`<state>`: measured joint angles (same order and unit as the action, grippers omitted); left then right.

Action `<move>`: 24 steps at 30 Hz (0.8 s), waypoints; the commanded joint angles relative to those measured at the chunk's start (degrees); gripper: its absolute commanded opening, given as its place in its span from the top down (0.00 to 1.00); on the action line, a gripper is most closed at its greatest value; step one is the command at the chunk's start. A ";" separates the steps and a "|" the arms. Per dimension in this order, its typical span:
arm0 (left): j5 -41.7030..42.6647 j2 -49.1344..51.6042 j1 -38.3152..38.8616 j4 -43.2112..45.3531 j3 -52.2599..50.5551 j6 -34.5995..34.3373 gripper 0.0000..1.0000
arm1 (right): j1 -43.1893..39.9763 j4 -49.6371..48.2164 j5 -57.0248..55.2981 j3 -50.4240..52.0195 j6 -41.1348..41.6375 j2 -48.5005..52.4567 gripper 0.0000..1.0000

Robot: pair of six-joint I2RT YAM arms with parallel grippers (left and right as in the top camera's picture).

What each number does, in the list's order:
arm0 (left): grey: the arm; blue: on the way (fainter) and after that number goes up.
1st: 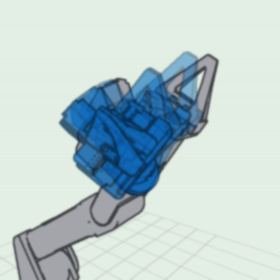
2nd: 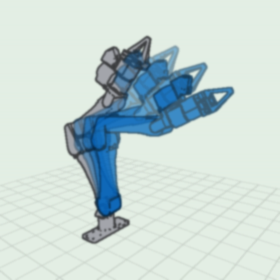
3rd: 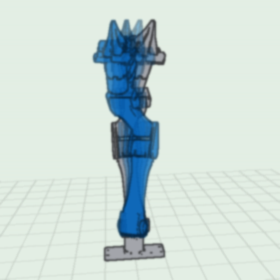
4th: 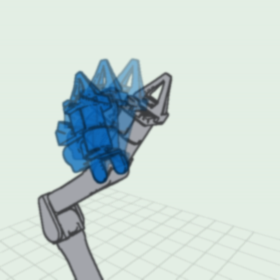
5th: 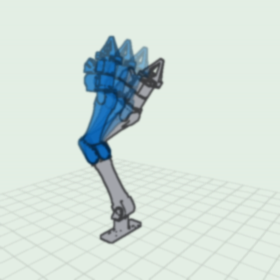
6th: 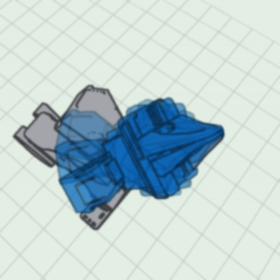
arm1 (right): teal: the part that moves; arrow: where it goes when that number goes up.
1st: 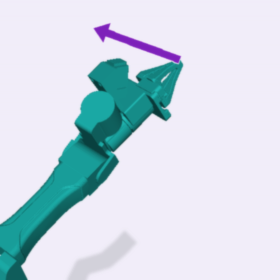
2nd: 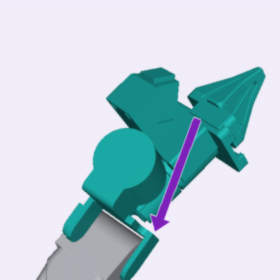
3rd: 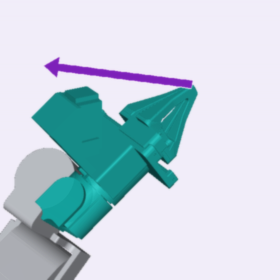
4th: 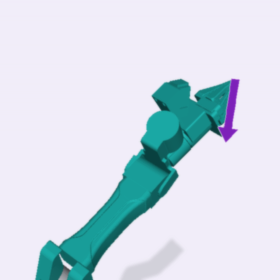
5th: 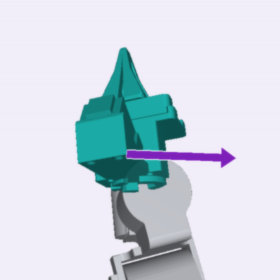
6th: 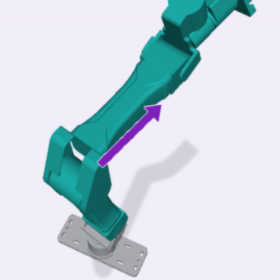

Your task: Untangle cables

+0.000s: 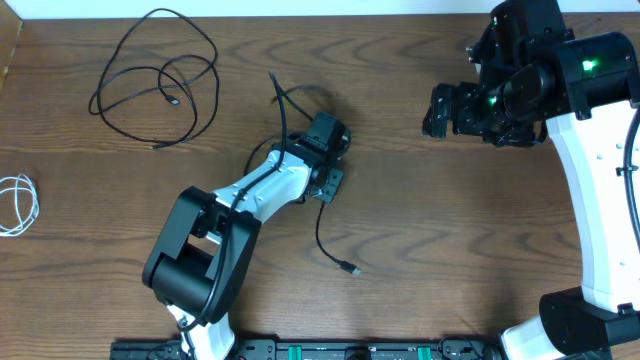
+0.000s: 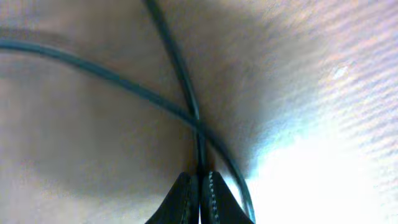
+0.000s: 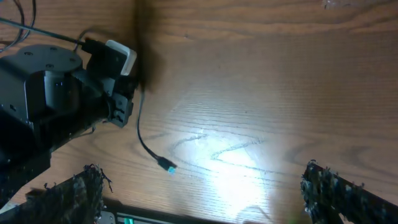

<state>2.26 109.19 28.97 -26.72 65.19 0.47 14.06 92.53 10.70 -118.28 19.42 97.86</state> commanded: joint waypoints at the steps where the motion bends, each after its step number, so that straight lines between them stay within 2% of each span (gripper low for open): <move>1: 2.19 -1.01 -0.28 -5.66 -0.76 -3.34 0.93 | 0.28 0.07 -0.22 -0.11 -0.63 -0.57 0.01; 6: 14.73 -7.82 -0.28 -13.25 -0.76 -3.72 0.93 | 0.28 0.04 -0.22 -0.11 -0.63 -0.57 0.01; 9: 22.97 -13.75 -0.28 -17.92 -0.76 -6.47 0.93 | 0.28 0.07 -0.22 -0.11 -0.63 -0.57 0.01; 14: 29.62 -21.11 -0.28 -20.41 -0.76 -7.45 0.93 | 0.28 0.04 -0.22 -0.11 -0.63 -0.57 0.01; 17: 24.44 -24.65 -0.28 -20.57 -0.76 -8.20 0.92 | 0.28 0.04 -0.22 -0.11 -0.63 -0.57 0.01; 19: 15.78 -25.40 -0.28 -20.55 -0.76 -9.81 0.90 | 0.28 0.07 -0.22 -0.11 -0.61 -0.57 0.01; 24: 0.81 -24.17 -0.39 -18.01 -0.79 -15.93 0.60 | 0.28 0.07 -0.22 -0.11 -0.63 -0.57 0.01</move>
<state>16.08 83.92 28.93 -46.39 64.73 -10.41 14.06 92.53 10.70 -118.28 19.42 97.86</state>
